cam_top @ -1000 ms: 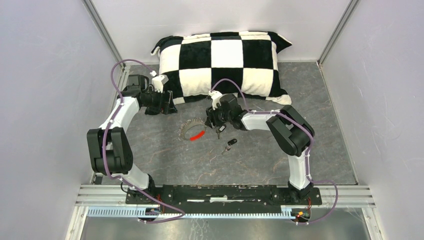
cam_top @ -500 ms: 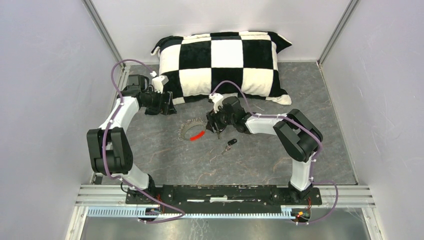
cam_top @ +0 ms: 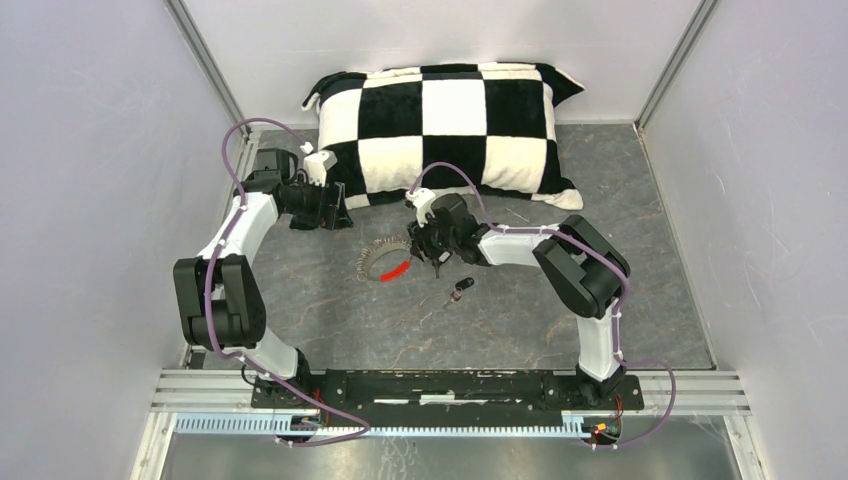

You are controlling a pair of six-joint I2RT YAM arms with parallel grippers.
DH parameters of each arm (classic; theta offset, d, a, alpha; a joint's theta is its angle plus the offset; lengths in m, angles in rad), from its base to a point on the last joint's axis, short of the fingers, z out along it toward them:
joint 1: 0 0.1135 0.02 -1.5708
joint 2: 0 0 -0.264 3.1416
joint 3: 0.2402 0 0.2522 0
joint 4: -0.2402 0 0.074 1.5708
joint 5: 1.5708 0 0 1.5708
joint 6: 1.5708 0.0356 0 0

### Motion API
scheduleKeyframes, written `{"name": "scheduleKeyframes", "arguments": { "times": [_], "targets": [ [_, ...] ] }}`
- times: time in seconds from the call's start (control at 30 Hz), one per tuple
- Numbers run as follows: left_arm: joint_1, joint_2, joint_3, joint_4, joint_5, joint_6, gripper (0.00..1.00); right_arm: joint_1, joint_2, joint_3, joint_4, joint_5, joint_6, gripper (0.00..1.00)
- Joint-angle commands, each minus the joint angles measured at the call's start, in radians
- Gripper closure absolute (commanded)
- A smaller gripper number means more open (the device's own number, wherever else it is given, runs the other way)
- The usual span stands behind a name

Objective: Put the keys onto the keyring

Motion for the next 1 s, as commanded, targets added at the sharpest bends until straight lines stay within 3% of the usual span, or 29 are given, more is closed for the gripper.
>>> {"name": "scheduleKeyframes", "arguments": {
  "times": [0.0,0.27,0.33,0.4,0.43,0.53,0.8,0.97],
  "targets": [
    [-0.002,-0.027,0.051,-0.021,-0.001,0.035,0.11,0.0,0.024,0.045,-0.01,0.04,-0.013,0.62],
    [-0.003,-0.038,0.063,-0.032,0.003,0.033,0.11,0.001,0.024,0.043,-0.013,0.017,-0.025,0.88],
    [-0.002,-0.039,0.065,-0.037,0.006,0.034,0.11,0.001,0.022,0.052,-0.011,0.002,-0.026,0.84],
    [-0.002,-0.037,0.075,-0.054,0.009,0.043,0.1,0.003,0.022,0.066,-0.02,-0.013,-0.027,0.64],
    [-0.002,-0.035,0.079,-0.062,0.008,0.047,0.1,0.003,0.021,0.068,-0.021,-0.019,-0.032,0.6],
    [-0.002,-0.032,0.086,-0.076,0.003,0.055,0.1,0.004,0.013,0.065,-0.019,-0.021,-0.035,0.58],
    [-0.002,-0.038,0.089,-0.087,0.008,0.057,0.1,0.003,0.041,0.091,-0.028,-0.035,-0.048,0.66],
    [-0.005,-0.037,0.075,-0.093,0.028,0.073,0.1,0.003,0.067,0.121,-0.037,-0.069,-0.053,0.86]
  ]
}}
